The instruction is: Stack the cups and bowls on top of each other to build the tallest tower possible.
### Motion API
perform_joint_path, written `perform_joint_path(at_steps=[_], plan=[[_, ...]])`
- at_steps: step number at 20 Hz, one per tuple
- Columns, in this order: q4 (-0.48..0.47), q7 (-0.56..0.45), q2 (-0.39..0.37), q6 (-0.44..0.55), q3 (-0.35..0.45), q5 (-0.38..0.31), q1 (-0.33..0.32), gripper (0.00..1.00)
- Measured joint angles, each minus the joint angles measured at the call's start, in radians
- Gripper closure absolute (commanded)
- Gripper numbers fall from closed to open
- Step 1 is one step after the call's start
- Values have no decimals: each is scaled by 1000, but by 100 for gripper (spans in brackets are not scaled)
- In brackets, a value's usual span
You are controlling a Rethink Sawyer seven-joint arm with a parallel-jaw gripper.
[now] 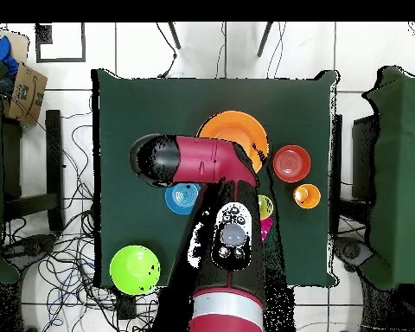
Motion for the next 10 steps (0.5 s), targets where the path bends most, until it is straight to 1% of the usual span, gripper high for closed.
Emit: perform_joint_path(at_steps=[7, 10], plan=[[30, 0, -32, 0, 3, 4, -31, 0], [62, 0, -55, 0, 6, 4, -64, 0]])
